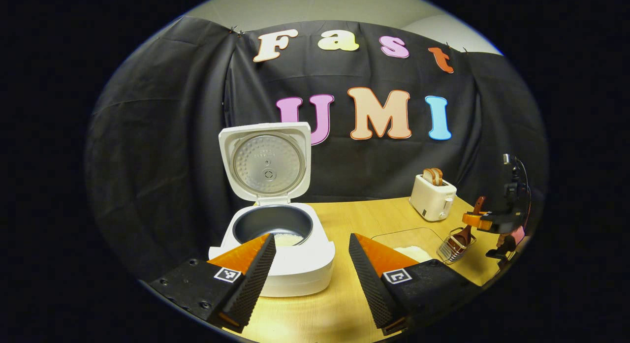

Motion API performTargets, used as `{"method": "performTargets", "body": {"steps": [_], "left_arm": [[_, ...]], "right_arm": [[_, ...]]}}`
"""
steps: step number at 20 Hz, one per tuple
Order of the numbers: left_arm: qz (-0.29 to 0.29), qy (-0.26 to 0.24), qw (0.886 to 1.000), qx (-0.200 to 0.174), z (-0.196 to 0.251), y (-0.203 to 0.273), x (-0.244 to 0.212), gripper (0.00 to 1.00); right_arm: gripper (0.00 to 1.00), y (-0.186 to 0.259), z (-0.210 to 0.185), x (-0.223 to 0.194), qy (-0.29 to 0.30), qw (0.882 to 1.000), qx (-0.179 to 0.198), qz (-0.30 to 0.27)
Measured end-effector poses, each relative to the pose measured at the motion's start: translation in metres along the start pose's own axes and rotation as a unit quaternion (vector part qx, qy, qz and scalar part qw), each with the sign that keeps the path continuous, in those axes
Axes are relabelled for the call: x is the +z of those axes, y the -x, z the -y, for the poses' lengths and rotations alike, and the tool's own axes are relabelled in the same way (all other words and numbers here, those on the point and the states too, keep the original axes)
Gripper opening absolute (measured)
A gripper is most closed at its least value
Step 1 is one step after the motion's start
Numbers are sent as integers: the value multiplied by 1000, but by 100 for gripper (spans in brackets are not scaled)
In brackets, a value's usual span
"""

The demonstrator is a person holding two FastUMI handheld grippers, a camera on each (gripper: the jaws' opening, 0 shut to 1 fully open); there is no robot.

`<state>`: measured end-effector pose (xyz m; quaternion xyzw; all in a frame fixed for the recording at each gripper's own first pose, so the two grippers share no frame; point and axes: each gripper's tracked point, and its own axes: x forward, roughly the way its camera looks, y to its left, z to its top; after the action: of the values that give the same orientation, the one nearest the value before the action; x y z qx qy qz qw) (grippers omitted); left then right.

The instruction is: Close the left gripper, press the button to open the rice cooker; take a wooden spoon from the chopstick holder with the right hand, scoop a spoonful of rice and pour it into the rice cooker, then put the wooden spoon back into the chopstick holder.

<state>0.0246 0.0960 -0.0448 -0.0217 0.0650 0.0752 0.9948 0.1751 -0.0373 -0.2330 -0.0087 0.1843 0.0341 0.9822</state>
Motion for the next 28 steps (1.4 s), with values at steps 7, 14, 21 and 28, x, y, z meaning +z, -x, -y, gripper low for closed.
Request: {"method": "performTargets", "body": {"steps": [7,14,21,28], "left_arm": [[12,7,1000,-2,-11,3,10,88],[32,47,998,-21,-22,2,31,88],[59,49,997,-17,-40,-6,59,88],[84,37,996,-15,-49,-22,92,88]], "right_arm": [[39,12,4,-9,-40,999,11,-22],[94,44,22,-15,-54,998,-18,-40],[97,79,52,-17,-59,995,-58,-53],[97,115,81,5,-70,993,-94,-24]]}}
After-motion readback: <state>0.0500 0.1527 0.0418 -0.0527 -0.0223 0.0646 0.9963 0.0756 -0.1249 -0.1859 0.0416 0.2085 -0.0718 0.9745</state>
